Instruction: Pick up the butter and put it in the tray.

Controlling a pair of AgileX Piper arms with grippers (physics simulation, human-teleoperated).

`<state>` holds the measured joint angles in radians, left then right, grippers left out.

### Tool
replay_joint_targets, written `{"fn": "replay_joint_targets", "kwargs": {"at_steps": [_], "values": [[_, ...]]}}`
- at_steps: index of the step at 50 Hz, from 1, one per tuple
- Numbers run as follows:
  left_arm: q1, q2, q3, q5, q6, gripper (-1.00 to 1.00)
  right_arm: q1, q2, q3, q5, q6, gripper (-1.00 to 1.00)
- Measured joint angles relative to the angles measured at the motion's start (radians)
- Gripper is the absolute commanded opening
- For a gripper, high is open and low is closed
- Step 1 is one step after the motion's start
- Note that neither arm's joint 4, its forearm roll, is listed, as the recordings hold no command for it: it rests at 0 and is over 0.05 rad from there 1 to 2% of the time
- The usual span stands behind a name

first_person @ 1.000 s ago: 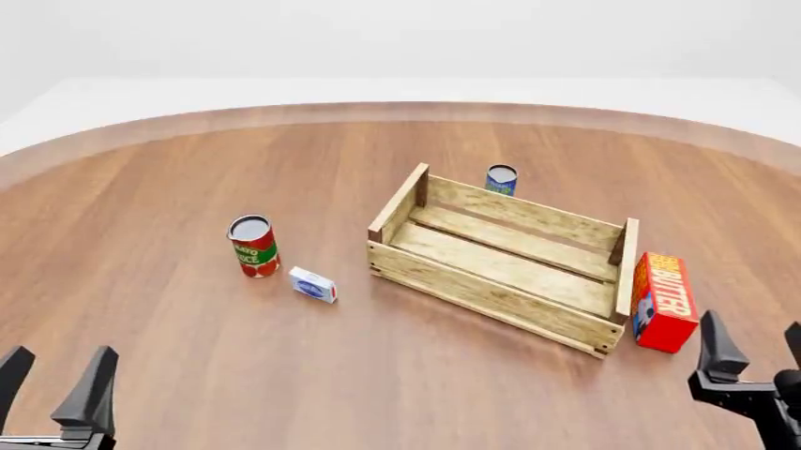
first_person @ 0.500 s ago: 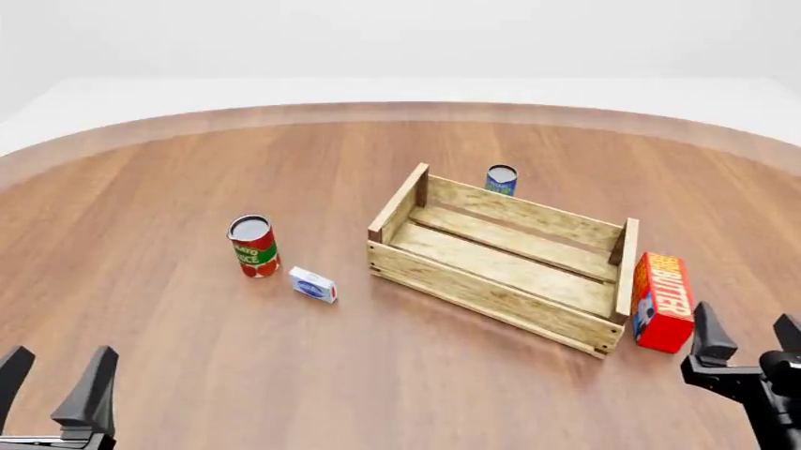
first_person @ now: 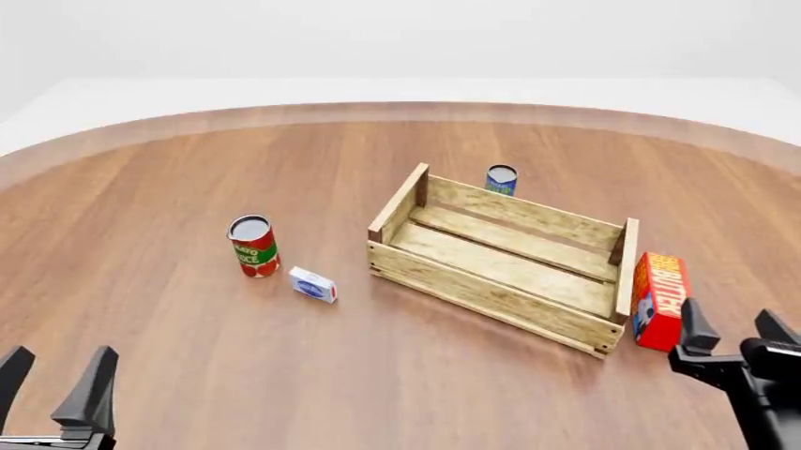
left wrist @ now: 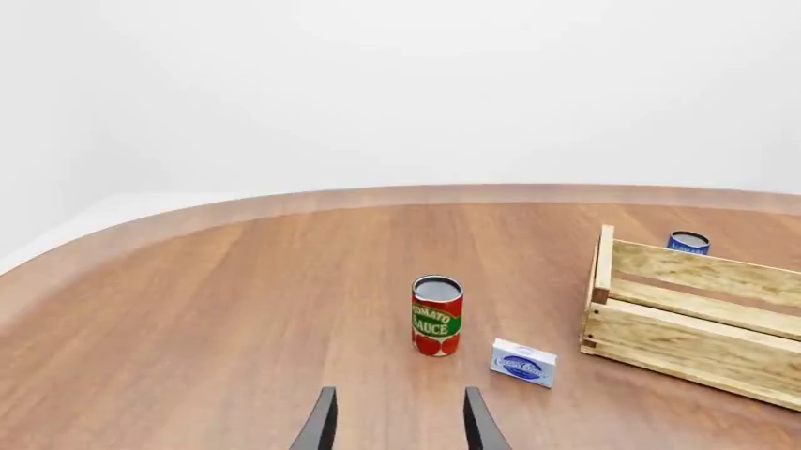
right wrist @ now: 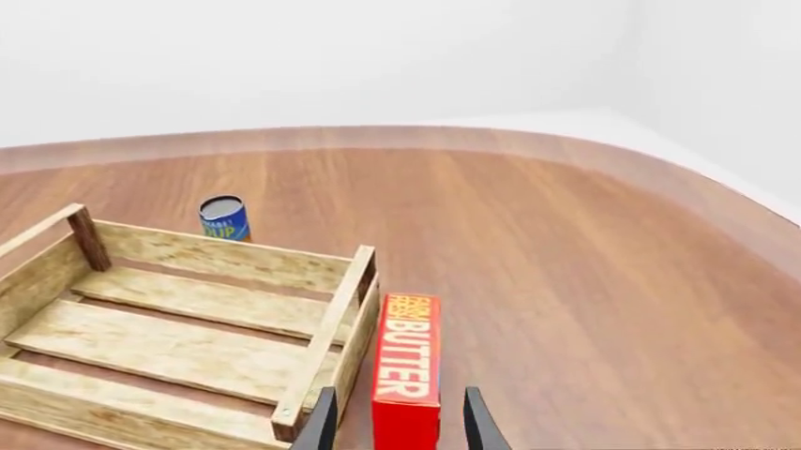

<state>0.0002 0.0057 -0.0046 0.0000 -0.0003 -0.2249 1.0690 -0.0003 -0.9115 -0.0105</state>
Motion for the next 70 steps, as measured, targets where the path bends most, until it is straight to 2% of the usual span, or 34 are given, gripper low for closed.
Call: {"fn": "replay_joint_targets", "kwargs": {"at_steps": [31,70], "values": [[0.0,0.0,0.0,0.0,0.0,1.0,-0.013,0.302,-0.001,-0.264,0.022,1.0],[0.0,0.0,0.0,0.0,0.0,1.0,-0.02,0.495,-0.097,-0.307,0.023,1.0]]}}
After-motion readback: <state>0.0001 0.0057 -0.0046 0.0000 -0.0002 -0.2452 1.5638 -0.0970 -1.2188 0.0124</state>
